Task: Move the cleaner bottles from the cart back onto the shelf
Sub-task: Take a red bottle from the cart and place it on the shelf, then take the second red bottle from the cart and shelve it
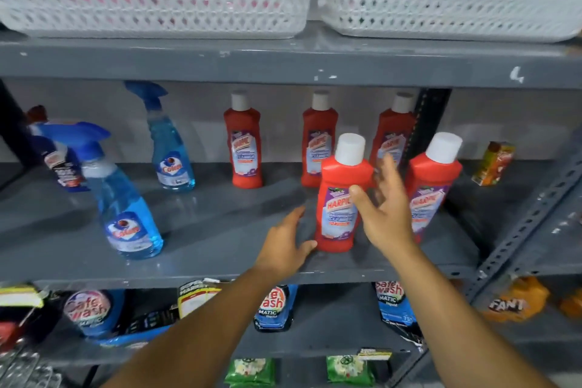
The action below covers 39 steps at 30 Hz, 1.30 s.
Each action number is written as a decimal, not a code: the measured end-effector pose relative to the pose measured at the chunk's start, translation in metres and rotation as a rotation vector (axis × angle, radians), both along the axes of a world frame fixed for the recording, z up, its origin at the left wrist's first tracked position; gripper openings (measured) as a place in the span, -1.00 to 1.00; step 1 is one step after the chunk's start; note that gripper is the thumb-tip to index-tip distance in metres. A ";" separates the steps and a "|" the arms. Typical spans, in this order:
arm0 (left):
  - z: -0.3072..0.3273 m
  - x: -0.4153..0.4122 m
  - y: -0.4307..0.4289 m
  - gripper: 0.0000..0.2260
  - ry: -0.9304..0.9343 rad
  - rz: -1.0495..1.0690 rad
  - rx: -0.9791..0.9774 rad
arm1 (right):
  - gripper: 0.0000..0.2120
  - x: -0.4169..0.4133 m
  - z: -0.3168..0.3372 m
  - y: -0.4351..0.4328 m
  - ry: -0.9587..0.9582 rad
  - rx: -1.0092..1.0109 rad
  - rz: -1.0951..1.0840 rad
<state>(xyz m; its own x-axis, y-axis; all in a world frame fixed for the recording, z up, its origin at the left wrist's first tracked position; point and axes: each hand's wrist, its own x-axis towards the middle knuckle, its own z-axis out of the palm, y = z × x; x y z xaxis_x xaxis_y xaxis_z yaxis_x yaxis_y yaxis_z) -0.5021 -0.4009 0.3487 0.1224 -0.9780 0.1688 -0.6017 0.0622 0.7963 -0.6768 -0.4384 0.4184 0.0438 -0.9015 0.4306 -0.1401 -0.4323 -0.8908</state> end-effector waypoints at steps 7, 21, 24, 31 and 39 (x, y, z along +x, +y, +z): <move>-0.028 0.134 0.158 -0.61 -0.073 0.346 -0.184 | -0.71 0.073 0.022 0.065 0.078 -0.626 -0.104; -0.113 0.409 0.503 -0.63 0.549 1.561 0.062 | -0.78 0.473 -0.037 0.232 0.677 -0.325 1.246; -0.148 0.437 0.534 -0.83 0.758 1.578 0.191 | -0.76 0.573 -0.064 0.282 0.845 -0.242 1.448; -0.258 0.465 0.539 -0.87 1.290 1.493 0.338 | -0.62 0.765 -0.176 0.416 1.298 -0.383 1.761; -0.376 0.484 0.517 -0.67 1.765 1.821 0.010 | -0.57 0.827 -0.350 0.505 1.700 -0.517 1.851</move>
